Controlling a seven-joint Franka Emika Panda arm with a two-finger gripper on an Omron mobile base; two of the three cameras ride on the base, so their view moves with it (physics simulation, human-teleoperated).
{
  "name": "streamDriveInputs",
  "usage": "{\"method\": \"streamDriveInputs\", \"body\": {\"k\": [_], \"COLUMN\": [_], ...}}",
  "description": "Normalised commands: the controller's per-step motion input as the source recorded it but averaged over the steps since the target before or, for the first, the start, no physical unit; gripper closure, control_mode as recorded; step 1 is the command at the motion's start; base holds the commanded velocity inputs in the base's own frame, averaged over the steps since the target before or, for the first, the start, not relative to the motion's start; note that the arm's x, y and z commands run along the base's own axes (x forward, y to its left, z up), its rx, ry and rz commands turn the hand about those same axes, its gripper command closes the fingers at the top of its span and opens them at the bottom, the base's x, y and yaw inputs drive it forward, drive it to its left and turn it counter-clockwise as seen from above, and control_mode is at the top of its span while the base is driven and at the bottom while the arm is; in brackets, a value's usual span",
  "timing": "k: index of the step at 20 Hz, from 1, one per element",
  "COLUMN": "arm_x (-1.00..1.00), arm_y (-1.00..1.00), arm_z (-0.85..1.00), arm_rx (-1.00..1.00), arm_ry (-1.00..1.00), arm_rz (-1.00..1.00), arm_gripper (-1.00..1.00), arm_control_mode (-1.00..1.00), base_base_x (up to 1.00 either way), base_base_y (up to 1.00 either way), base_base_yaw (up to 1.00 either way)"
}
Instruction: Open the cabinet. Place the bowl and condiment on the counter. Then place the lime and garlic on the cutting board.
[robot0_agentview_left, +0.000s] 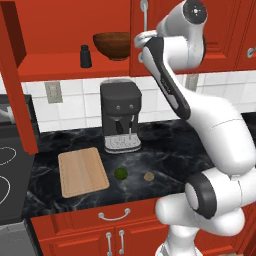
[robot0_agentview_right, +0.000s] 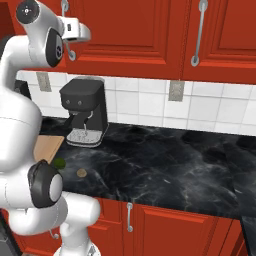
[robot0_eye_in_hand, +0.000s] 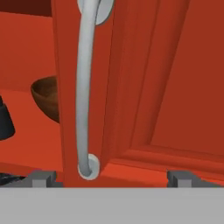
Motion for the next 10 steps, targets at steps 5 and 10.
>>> {"method": "streamDriveInputs", "body": {"k": [5,10], "arm_x": [0.33,0.30], "arm_y": [0.01,0.00], "arm_z": [0.00,0.00], "arm_rx": [-0.03,-0.03], "arm_ry": [0.00,0.00], "arm_rz": [0.00,0.00], "arm_gripper": [-1.00,-1.00], "arm_control_mode": [-1.00,-1.00], "base_base_x": [0.00,0.00], "base_base_y": [0.00,0.00], "base_base_yaw": [0.00,0.00]}}
